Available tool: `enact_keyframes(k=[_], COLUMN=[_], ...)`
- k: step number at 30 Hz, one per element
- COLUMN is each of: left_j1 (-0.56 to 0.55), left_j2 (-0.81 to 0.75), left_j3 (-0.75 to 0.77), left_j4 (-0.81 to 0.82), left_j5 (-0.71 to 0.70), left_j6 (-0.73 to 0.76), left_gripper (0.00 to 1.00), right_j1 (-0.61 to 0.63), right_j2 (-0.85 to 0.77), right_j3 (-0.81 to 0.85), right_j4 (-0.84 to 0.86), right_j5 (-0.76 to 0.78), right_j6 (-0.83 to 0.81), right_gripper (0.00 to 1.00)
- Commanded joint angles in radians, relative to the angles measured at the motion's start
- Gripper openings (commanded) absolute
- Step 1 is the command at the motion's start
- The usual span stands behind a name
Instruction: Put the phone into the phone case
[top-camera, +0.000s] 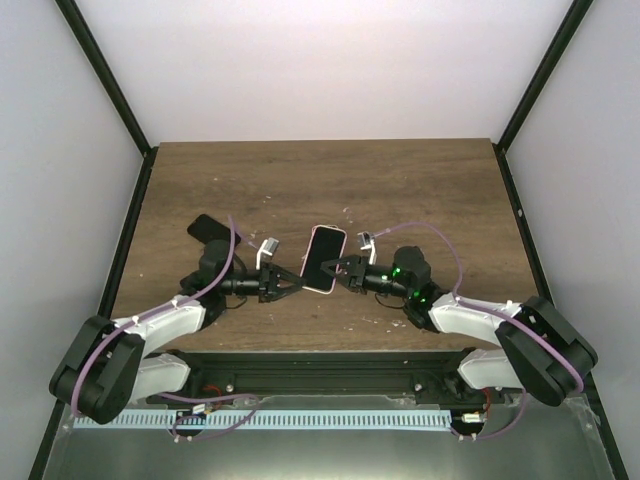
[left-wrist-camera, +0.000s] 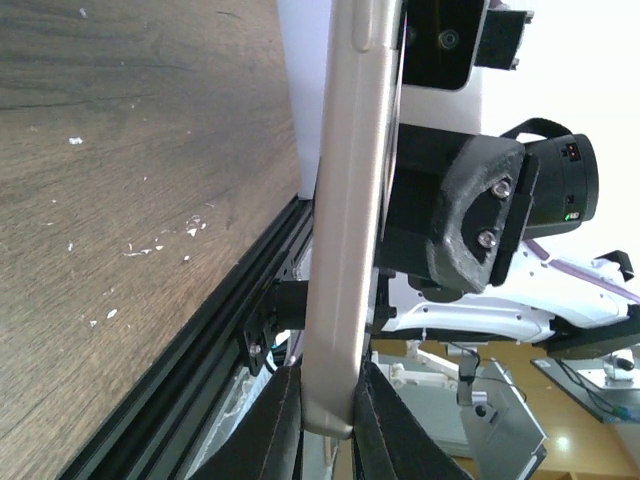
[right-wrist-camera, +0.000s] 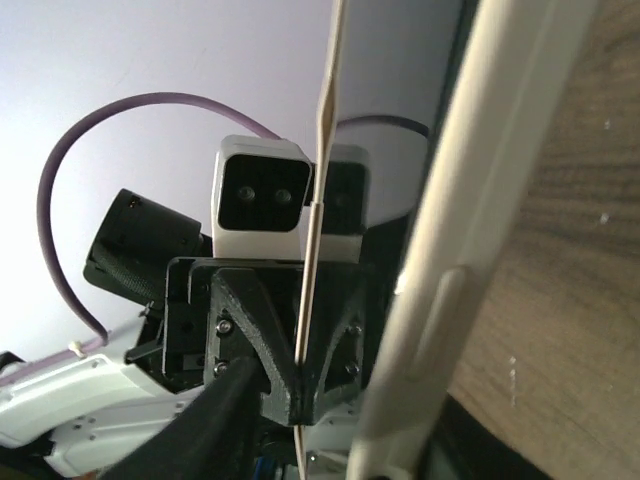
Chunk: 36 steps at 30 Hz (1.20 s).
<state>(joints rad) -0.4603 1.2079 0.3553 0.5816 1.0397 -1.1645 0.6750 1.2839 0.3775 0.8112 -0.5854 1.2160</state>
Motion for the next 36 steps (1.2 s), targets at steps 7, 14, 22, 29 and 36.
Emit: enact_keyframes(k=[7, 14, 22, 29, 36], left_j1=[0.001, 0.001, 0.0, 0.0, -0.001], left_j2=[-0.003, 0.013, 0.02, 0.007, 0.019], left_j3=[0.011, 0.01, 0.016, 0.005, 0.01], left_j4=[0.11, 0.103, 0.011, 0.027, 0.039], left_j5=[-0.036, -0.053, -0.077, -0.08, -0.061], left_j6=[-0.009, 0.01, 0.09, 0.077, 0.055], left_gripper=[0.0, 0.0, 0.0, 0.0, 0.11], right_j1=[0.028, 0.03, 0.031, 0.031, 0.029], right_j2=[-0.048, -0.048, -0.068, -0.084, -0.088], right_j3=[0.042, 0.022, -0.011, -0.021, 0.005], right_j4=[-0.144, -0.102, -0.069, -0.097, -0.166], right_j5=[-0.136, -0.14, -0.116, -0.102, -0.06], right_j6=[-0.047, 0.014, 0.071, 0.078, -0.022], right_gripper=[0.47, 0.29, 0.01, 0.31, 0.01])
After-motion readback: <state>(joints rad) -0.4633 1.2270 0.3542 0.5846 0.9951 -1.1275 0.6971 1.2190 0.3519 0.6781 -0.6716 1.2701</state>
